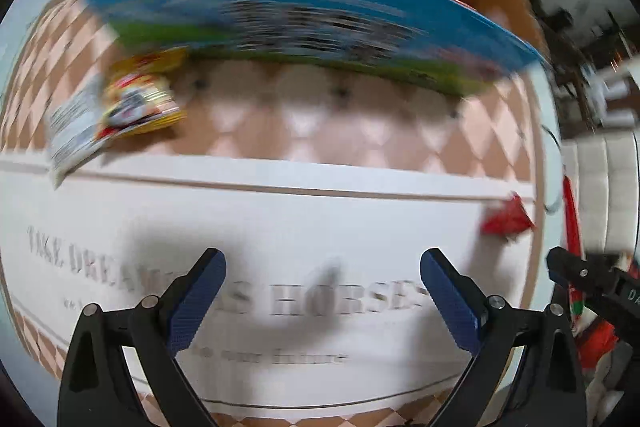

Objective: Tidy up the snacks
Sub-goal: 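Grasp the small red packet with the left tool while the right tool grasps the white-red spicy strip pack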

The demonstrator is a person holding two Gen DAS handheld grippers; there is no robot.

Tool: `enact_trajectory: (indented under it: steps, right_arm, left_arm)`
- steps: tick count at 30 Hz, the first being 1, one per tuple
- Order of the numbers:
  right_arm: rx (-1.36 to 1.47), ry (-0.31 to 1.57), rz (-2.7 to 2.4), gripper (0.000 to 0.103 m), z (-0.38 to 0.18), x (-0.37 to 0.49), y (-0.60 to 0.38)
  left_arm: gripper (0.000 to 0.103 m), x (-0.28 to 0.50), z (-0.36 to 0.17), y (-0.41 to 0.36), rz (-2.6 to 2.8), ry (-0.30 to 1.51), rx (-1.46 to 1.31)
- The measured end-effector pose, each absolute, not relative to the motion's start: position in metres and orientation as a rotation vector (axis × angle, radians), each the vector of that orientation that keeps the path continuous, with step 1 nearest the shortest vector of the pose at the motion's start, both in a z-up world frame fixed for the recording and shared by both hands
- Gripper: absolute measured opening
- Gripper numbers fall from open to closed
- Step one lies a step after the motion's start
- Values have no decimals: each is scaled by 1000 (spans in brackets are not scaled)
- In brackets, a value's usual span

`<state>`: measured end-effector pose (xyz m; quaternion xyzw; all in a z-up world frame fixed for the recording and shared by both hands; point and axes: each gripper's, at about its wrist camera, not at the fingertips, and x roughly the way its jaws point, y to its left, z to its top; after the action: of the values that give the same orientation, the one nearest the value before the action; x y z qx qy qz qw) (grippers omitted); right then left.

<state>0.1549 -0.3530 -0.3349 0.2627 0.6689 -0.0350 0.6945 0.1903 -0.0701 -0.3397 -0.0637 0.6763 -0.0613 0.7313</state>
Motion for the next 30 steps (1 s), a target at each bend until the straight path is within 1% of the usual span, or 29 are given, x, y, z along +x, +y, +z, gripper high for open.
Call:
enact_trajectory:
  steps: [7, 12, 19, 26, 28, 29, 30]
  right_arm:
    - [647, 1472, -222, 50, -352, 109, -419]
    - [698, 1450, -307, 49, -369, 88, -459]
    - [735, 1436, -338, 49, -379, 75, -479]
    - [743, 1430, -330, 49, -381, 78, -482]
    - [741, 1431, -327, 49, -382, 79, -482]
    - [738, 1430, -327, 49, -381, 80, -481]
    - [737, 1430, -324, 49, -381, 81, -481]
  left_arm:
    - [100, 198, -329, -201, -437, 1404, 138]
    - [100, 206, -341, -266, -566, 1418, 293]
    - [100, 211, -372, -311, -610, 1497, 416]
    - [99, 207, -390, -315, -602, 1544, 437]
    - [91, 206, -390, -314, -600, 1552, 429]
    - [79, 207, -391, -314, -597, 1557, 422]
    - [64, 207, -392, -313, -597, 1565, 413]
